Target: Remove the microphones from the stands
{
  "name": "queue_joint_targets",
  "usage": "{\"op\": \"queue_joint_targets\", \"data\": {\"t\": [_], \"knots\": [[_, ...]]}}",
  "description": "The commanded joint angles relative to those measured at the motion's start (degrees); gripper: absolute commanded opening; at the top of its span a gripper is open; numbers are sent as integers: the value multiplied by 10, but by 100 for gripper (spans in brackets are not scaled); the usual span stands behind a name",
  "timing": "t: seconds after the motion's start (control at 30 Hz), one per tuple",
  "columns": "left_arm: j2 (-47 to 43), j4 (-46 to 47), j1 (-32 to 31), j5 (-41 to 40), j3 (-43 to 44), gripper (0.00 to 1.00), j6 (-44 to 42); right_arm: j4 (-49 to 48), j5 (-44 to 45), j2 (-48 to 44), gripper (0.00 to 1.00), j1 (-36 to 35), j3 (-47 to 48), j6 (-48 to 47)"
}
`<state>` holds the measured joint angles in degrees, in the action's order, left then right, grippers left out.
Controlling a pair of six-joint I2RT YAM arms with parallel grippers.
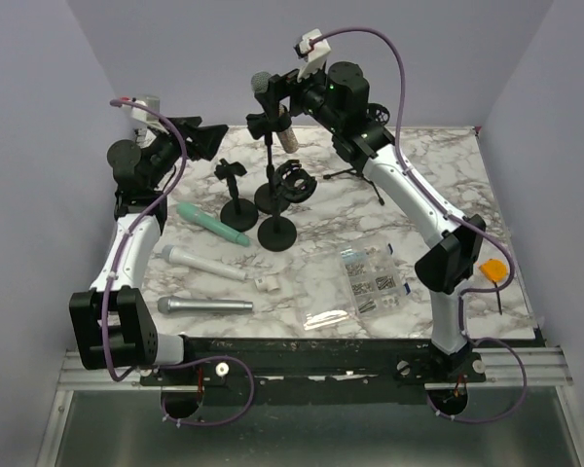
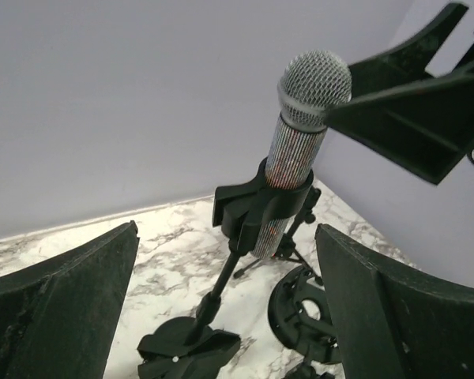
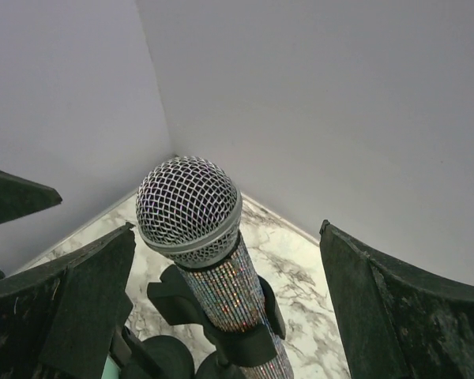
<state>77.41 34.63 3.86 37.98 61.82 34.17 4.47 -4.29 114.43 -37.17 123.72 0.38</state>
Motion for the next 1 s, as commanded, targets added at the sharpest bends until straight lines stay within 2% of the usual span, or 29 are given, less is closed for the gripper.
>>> {"op": "queue_joint_targets", "data": {"t": [0.0,0.1,0.2,0.27,0.33,0.53,0.73,0.97], "knots": [[30,140,3,71,-40,91,-32,39,-54,51,100,0,63,-20],[97,219,5,110,-26,90,-7,44,-55,75,100,-2,87,-21],[172,339,4,137,-7,83,46,44,-55,84,97,-2,99,-23],[213,378,1,145,15,79,63,42,-58,86,94,-2,98,-26],[241,377,-5,153,39,79,54,40,-59,87,91,-2,98,-30],[301,373,-23,179,94,87,31,35,-64,98,80,-2,103,-41],[346,372,-37,216,135,82,27,31,-83,106,73,-1,107,-30],[360,381,-54,217,132,77,22,24,-102,111,70,-2,107,-25]]}}
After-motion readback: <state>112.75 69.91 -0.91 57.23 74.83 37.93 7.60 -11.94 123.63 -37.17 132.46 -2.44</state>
